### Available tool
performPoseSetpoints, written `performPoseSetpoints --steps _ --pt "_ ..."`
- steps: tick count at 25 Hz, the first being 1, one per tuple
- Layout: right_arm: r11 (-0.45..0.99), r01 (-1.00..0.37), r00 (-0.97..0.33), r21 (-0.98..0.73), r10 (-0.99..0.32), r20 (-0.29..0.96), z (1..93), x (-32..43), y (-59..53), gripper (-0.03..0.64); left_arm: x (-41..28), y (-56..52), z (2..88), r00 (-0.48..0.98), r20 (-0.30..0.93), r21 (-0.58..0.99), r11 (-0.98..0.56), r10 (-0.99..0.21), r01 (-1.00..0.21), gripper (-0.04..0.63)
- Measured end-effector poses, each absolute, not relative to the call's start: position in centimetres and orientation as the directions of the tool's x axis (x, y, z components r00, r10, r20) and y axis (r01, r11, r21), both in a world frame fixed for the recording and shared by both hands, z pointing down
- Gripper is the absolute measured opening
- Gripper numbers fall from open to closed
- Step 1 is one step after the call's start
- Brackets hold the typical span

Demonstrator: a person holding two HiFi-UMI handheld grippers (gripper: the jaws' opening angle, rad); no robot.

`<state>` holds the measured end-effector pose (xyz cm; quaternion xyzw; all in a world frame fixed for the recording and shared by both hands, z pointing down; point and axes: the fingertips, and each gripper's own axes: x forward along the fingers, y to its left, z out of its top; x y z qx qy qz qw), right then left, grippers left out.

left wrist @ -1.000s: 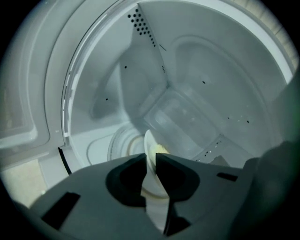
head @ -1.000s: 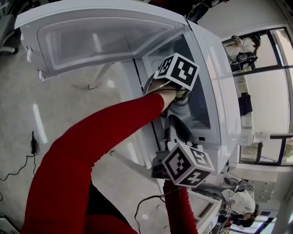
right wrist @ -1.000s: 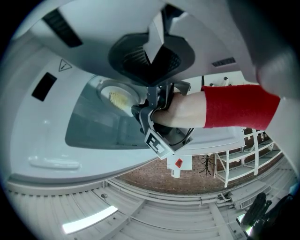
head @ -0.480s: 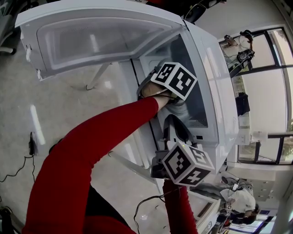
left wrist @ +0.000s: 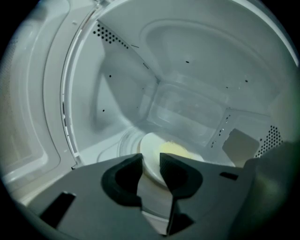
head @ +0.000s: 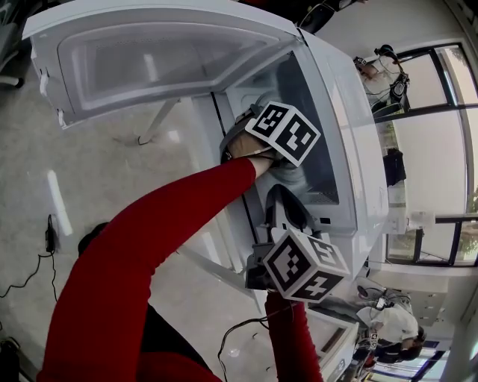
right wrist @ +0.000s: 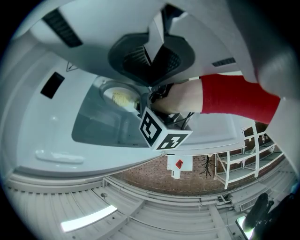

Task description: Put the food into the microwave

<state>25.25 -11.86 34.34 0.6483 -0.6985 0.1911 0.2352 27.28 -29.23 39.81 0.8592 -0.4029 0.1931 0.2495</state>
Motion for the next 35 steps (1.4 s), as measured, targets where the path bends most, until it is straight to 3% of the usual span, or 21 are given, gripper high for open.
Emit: performPoseSetpoints --steps 5,11,18,31,35 --pt "0.082 -0.996 -0.045 0.038 -0.815 0.577 34.3 25.4 -11.9 0.014 27.3 -29.3 39.8 0.588 0.527 0.210 -0.576 -0.614 -0.790 0.127" --pt "0.085 -0.996 -0.051 0.032 -0.819 0.571 34.2 25.3 -12.0 0.014 25.9 -29.9 38.2 0.651 0.453 0.340 -0.557 -0.609 -0.758 0.124" --pt "0.092 -0.996 -0.067 0.015 -0.828 0.557 33.7 24.2 -12.5 0.014 22.3 -29.7 35.8 0.701 0.338 0.470 -0.533 -0.628 -0.704 0.018" --pt "0.160 -0.985 -0.169 -0.062 -0.851 0.498 30.9 20.4 -12.1 0.014 15.0 -23.6 32.5 0.760 0.143 0.732 -0.449 -0.634 -0.512 0.009" --pt "0.176 -0.979 -0.202 -0.099 -0.857 0.475 30.4 19.5 -11.4 0.014 13.7 -21.2 32.1 0.760 0.127 0.743 -0.447 -0.637 -0.499 0.009"
